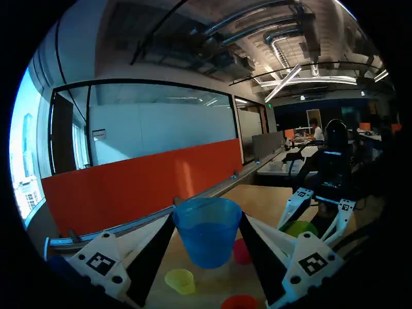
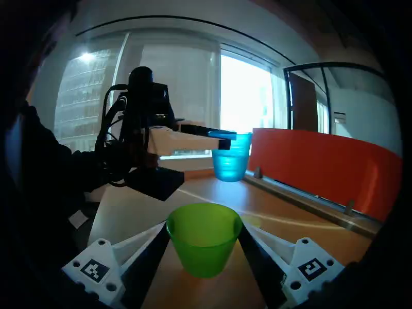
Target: Pour water
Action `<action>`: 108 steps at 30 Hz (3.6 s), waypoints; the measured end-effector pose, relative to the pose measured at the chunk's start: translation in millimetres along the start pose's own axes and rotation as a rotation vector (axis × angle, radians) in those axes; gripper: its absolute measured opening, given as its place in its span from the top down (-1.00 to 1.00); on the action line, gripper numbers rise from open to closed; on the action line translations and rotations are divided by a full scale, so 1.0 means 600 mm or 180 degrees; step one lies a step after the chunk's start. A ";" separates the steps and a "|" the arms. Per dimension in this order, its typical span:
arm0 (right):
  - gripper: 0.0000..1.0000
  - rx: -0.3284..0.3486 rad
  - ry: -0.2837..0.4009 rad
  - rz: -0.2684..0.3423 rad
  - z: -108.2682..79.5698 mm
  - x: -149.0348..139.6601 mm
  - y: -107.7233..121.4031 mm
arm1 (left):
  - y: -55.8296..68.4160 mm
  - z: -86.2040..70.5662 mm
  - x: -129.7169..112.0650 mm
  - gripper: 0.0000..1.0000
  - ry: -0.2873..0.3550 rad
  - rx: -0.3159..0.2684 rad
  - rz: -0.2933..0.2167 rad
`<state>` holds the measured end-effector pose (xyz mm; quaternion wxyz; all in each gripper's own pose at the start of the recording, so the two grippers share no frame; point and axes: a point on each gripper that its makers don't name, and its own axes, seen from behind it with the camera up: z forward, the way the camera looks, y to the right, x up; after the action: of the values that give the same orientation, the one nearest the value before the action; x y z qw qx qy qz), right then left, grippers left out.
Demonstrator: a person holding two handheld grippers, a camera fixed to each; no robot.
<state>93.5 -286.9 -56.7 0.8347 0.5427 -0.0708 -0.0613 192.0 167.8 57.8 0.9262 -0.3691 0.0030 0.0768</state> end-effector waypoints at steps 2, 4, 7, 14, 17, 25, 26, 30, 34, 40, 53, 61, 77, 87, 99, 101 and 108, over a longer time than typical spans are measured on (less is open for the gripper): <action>-0.84 0.0017 0.0003 0.0001 0.004 0.000 -0.002 | 0.001 -0.002 0.003 -0.76 0.0003 0.0004 0.0038; -0.84 0.0029 0.0005 0.0002 0.007 0.000 -0.004 | 0.002 -0.005 0.005 -0.75 0.0004 0.0017 0.0090; -0.84 0.0045 0.0011 0.0007 0.011 -0.001 -0.005 | 0.003 -0.010 0.009 -0.75 0.0005 0.0040 0.0183; -0.84 0.0080 0.0019 0.0030 0.021 -0.003 -0.006 | 0.009 -0.020 0.020 -0.75 0.0020 0.0082 0.0356; -0.84 0.0091 0.0025 0.0037 0.024 -0.003 -0.007 | 0.010 -0.023 0.024 -0.75 0.0031 0.0101 0.0402; -0.84 0.0108 0.0032 0.0044 0.030 -0.006 -0.010 | 0.019 -0.027 0.029 -0.75 0.0019 0.0096 0.0533; -0.84 0.0112 0.0031 0.0047 0.031 -0.006 -0.010 | 0.021 -0.027 0.030 -0.75 0.0020 0.0096 0.0553; -0.84 0.0134 0.0034 0.0053 0.035 -0.008 -0.015 | 0.025 -0.029 0.033 -0.75 0.0022 0.0096 0.0612; -0.84 0.0162 0.0038 0.0052 0.038 -0.009 -0.021 | 0.029 -0.030 0.038 -0.75 0.0031 0.0099 0.0643; -0.84 0.0190 0.0042 0.0041 0.041 -0.007 -0.027 | 0.035 -0.038 0.048 -0.75 0.0062 0.0107 0.0682; -0.84 0.0244 0.0036 0.0013 0.049 0.000 -0.038 | 0.052 -0.054 0.063 -0.75 0.0100 0.0089 0.0896; -0.84 0.0272 0.0036 -0.0002 0.055 0.003 -0.041 | 0.055 -0.063 0.066 -0.75 0.0105 0.0113 0.1033; -0.84 0.0310 0.0052 -0.0011 0.068 0.008 -0.044 | 0.055 -0.070 0.066 -0.75 0.0105 0.0172 0.1314; -0.84 0.0326 0.0061 -0.0020 0.075 0.012 -0.047 | 0.060 -0.071 0.063 -0.75 0.0085 0.0195 0.1512; -0.84 0.0338 0.0073 -0.0029 0.076 0.015 -0.050 | 0.064 -0.072 0.067 -0.75 0.0098 0.0224 0.1689; -0.84 0.0343 0.0075 -0.0032 0.076 0.015 -0.051 | 0.064 -0.073 0.068 -0.75 0.0097 0.0229 0.1706; -0.84 0.0350 0.0084 -0.0038 0.076 0.017 -0.052 | 0.067 -0.076 0.070 -0.75 0.0104 0.0238 0.1814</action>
<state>94.0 -342.4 -66.6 0.8041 0.5889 -0.0598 -0.0552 230.1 171.1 -5.6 0.8801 -0.3202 0.1242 0.3279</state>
